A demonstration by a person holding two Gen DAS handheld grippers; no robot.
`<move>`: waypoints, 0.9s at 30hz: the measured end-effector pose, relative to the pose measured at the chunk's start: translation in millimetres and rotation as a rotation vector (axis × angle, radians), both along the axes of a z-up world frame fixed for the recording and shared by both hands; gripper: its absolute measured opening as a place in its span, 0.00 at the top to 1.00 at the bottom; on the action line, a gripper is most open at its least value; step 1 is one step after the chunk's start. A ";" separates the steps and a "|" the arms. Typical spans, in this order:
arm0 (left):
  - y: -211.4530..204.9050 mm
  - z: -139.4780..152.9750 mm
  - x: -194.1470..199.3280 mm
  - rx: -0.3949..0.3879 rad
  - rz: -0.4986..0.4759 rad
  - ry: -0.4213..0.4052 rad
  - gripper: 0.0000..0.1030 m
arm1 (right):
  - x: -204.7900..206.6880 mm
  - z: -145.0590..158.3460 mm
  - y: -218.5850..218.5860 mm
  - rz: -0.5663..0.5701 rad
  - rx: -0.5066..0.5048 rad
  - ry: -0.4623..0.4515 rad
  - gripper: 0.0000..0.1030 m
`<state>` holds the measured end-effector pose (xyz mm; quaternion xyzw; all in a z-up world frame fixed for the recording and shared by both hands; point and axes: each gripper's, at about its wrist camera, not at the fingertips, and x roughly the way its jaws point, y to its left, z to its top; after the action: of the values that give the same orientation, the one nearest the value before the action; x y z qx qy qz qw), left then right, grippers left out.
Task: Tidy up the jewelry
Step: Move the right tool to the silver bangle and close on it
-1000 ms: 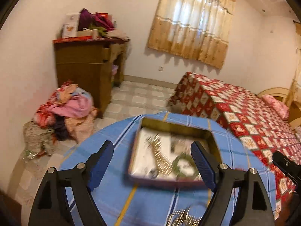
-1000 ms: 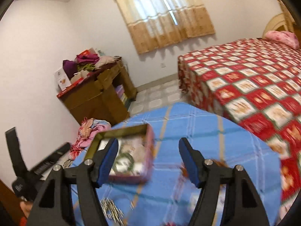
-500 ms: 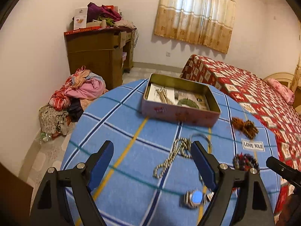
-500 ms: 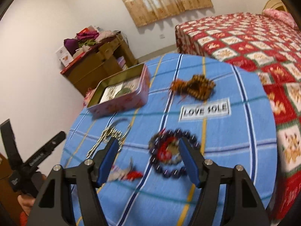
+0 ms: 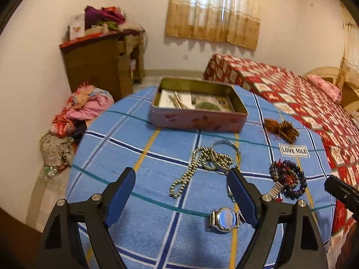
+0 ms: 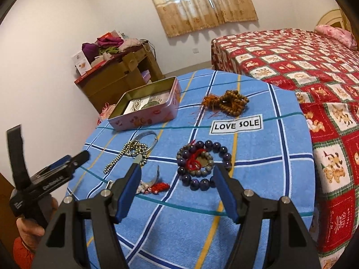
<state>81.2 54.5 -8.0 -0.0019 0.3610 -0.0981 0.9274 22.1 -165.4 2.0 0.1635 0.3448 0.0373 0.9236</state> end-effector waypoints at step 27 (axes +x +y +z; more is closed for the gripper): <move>65.9 -4.1 2.7 -0.123 0.147 0.012 0.19 | 156.5 -62.2 79.3 0.181 -0.208 0.201 0.75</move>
<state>83.9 120.4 -12.1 -0.0858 0.3586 -0.0518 0.9281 178.6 -86.1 -60.2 0.0382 0.4508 0.0681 0.8892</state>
